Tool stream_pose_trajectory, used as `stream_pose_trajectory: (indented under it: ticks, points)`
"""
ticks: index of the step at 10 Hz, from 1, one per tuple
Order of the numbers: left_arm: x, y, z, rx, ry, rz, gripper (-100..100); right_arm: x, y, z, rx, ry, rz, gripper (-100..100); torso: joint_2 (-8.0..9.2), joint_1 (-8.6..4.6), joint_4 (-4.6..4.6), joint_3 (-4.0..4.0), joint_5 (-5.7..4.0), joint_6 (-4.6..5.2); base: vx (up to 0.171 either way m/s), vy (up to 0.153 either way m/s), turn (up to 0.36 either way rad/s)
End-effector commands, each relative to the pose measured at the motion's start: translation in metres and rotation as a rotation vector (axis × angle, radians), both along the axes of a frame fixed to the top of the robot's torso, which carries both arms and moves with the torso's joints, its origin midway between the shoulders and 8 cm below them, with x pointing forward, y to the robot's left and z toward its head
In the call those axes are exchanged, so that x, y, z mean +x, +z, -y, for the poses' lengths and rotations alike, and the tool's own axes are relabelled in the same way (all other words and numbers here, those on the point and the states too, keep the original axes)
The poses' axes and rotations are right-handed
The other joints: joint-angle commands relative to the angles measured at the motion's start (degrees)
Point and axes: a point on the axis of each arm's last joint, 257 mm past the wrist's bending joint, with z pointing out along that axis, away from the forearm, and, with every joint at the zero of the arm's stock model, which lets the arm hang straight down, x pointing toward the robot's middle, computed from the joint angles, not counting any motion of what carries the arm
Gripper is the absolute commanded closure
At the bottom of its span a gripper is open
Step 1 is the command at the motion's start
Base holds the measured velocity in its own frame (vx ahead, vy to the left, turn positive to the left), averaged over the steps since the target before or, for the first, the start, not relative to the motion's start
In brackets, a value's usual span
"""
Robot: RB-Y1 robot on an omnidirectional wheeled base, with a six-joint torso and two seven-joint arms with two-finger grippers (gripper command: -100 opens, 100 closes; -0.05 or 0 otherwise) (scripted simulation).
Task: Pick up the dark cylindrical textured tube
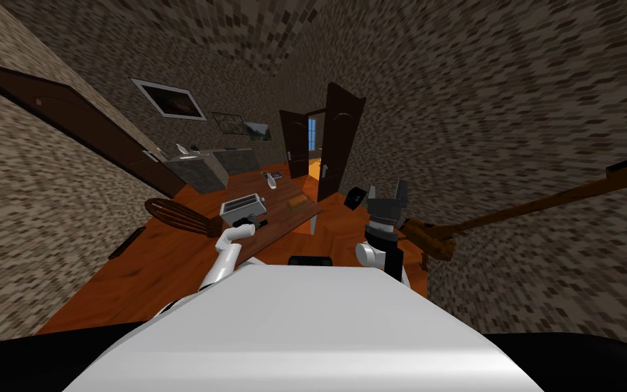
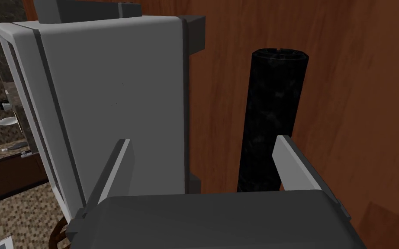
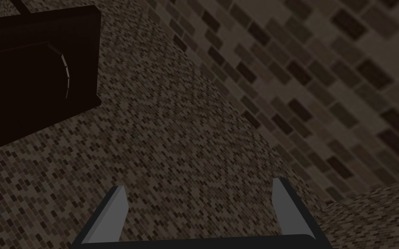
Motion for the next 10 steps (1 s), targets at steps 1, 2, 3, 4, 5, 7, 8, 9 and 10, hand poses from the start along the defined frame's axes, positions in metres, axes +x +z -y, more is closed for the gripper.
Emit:
stream_pose_trajectory:
  ticks: [1, 2, 3, 4, 5, 7, 8, 9, 10]
  points:
    - [-0.004, -0.006, -0.004, -0.016, 0.015, -0.032, -100, 0.0, 0.0, 0.0, 0.0, 0.0, 0.0, 0, 0.0, 0.0, 0.0, 0.0, 0.0, 0.0, 0.012, 0.005, -0.013]
    - [-0.01, -0.016, -0.009, -0.035, 0.035, -0.07, -100, 0.0, 0.0, 0.0, 0.0, 0.0, 0.0, 0, 0.02, 0.0, 0.0, 0.01, 0.0, -0.01, 0.01, 0.004, -0.02]
    - [-0.016, -0.025, -0.014, -0.053, 0.054, -0.105, -100, 0.0, 0.0, 0.0, 0.0, 0.0, 0.0, 0, 0.02, -0.01, 0.0, 0.01, 0.0, 0.0, 0.017, 0.01, -0.032]
    - [-0.022, -0.033, -0.018, -0.07, 0.072, -0.138, -100, 0.0, 0.0, 0.0, 0.0, 0.0, 0.0, 0, 0.01, 0.02, 0.0, 0.01, 0.0, -0.01, 0.02, 0.015, -0.019]
    - [-0.028, -0.041, -0.021, -0.087, 0.088, -0.168, -100, 0.0, 0.0, 0.0, 0.0, 0.0, 0.0, 0, 0.0, 0.04, 0.0, 0.0, 0.01, -0.01, 0.02, 0.017, -0.009]
    - [-0.039, -0.054, -0.026, -0.117, 0.116, -0.222, -100, 0.0, 0.0, 0.0, 0.0, 0.0, 0.0, 0, -0.01, 0.04, 0.0, -0.01, 0.01, -0.01, 0.021, 0.018, -0.004]
    - [-0.044, -0.06, -0.027, -0.13, 0.127, -0.245, -100, 0.0, 0.0, 0.0, 0.0, 0.0, 0.0, 0, -0.01, 0.06, 0.0, -0.01, 0.01, -0.01, 0.025, 0.026, 0.004]
    - [-0.049, -0.065, -0.028, -0.143, 0.136, -0.265, -100, 0.0, 0.0, 0.0, 0.0, 0.0, 0.0, 0, -0.01, 0.07, 0.0, -0.01, 0.02, -0.02, 0.022, 0.028, 0.008]
    - [-0.053, -0.069, -0.028, -0.153, 0.144, -0.283, -100, 0.0, 0.0, 0.0, 0.0, 0.0, 0.0, 0, -0.01, 0.08, 0.0, -0.01, 0.02, -0.01, 0.015, 0.029, 0.006]
